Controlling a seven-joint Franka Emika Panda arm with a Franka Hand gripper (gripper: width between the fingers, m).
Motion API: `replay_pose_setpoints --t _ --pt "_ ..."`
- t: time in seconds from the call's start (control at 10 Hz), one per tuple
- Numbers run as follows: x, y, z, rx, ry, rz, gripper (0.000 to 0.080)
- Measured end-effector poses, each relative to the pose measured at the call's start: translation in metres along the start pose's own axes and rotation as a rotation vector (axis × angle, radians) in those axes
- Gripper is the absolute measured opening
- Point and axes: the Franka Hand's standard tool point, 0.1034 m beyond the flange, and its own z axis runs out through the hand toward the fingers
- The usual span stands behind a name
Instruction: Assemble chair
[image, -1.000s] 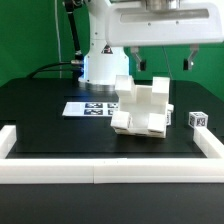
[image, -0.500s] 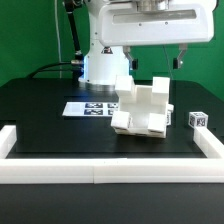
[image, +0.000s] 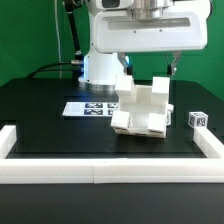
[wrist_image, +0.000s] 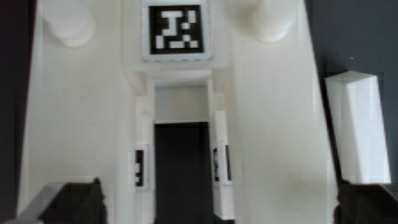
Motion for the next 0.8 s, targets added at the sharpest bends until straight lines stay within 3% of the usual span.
replay_pose_setpoints --t 0.5,0.8 --pt "0.008 0.010 0.014 -0.017 0.004 -0.013 0.0649" --pt "0.017 0.008 0.022 -0.026 0.004 -0.014 0.0649"
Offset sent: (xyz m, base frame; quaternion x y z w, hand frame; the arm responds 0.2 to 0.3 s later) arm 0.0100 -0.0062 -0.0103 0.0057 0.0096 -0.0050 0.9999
